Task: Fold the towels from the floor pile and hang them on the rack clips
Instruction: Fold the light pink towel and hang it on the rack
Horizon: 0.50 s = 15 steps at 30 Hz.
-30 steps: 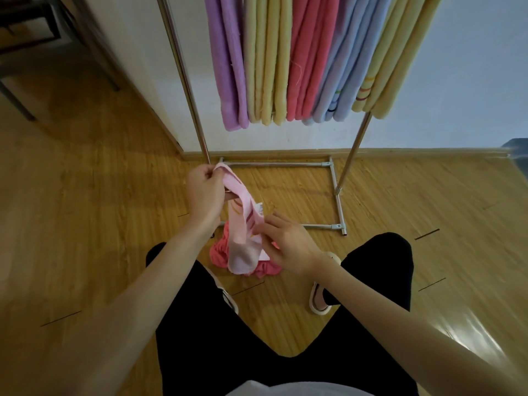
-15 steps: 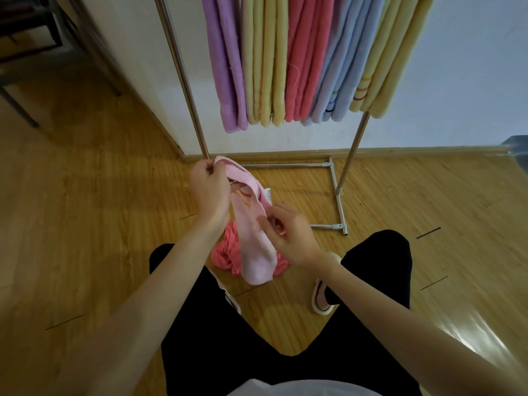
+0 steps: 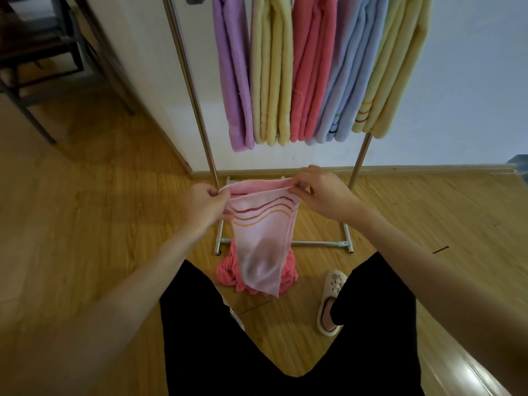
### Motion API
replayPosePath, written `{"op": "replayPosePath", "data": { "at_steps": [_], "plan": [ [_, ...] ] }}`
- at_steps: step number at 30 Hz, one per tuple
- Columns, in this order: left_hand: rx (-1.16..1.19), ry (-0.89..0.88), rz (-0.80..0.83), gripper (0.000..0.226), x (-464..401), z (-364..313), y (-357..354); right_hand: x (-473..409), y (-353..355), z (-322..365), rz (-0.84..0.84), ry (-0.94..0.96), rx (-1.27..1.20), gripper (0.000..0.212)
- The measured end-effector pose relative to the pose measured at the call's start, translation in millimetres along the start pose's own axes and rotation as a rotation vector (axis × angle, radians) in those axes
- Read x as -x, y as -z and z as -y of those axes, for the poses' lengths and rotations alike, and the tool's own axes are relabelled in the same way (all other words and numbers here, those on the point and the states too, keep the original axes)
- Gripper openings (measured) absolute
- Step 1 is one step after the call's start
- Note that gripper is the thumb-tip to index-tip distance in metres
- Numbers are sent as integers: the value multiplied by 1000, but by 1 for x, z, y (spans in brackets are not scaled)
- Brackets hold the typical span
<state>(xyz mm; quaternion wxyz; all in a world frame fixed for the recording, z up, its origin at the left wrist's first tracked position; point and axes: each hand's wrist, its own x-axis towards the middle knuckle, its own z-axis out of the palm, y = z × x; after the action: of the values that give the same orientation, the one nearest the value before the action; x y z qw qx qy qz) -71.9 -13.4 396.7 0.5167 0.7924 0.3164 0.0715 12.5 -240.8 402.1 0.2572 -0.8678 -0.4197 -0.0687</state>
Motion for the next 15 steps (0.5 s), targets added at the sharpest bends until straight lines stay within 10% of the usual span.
{"op": "replayPosePath", "data": {
  "at_steps": [5, 15],
  "plan": [
    [-598, -392, 21, 7, -13, -13, 9, -2, 15, -4, 81, 54, 26, 11],
    [-452, -581, 36, 14, -8, -91, 24, -11, 64, -19, -27, -72, -2, 8]
  ]
}}
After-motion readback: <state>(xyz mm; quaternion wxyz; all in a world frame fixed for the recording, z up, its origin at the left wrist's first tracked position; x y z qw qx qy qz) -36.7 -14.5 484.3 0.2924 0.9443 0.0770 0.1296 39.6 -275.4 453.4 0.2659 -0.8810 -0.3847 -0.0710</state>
